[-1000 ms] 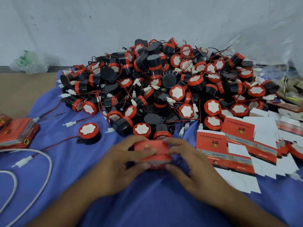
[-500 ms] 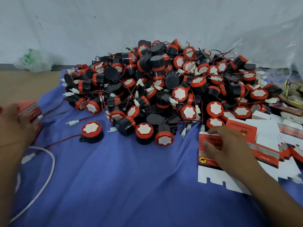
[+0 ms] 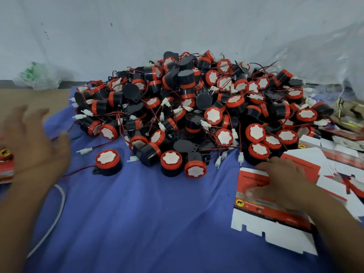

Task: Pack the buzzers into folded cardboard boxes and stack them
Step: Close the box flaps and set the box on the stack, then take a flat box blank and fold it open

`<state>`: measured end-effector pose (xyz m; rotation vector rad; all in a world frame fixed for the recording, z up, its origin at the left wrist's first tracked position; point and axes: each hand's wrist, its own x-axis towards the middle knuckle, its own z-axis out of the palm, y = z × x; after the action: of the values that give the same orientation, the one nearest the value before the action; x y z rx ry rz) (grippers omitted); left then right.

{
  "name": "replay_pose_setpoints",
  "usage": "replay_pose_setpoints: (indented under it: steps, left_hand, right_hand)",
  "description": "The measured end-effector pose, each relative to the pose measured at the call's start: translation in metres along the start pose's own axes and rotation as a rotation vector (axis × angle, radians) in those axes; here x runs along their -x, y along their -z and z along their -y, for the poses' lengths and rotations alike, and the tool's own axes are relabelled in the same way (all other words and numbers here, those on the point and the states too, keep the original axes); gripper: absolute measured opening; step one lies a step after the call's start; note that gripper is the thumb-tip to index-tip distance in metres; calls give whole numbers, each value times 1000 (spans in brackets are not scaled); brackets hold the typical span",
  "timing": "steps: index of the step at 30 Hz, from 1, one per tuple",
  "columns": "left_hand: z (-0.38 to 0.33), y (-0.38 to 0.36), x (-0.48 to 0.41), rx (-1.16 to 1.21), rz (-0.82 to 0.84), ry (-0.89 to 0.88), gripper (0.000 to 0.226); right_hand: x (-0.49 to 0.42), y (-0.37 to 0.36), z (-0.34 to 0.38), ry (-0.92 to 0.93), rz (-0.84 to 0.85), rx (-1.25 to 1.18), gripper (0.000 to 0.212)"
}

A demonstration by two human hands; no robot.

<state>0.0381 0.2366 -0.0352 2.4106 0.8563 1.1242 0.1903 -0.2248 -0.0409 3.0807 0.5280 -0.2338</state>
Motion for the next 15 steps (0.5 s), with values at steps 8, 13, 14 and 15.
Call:
replay_pose_setpoints:
  steps: [8,13,14,15]
  left_hand:
    - [-121,22,76,805,793,-234,41]
    - [-146,17,115,942,1081,-360,54]
    - [-147,15,116,954,1016,-298,48]
    - [-145,11,117,982,950,-217,42]
  right_hand:
    - [38,54,21,440,-253,-1312,36]
    - [48,34,65,302,-512,-1484,16]
    - [47,27,69,256,-435,-1572,19]
    - [47,23,71,243,-288,-1711,25]
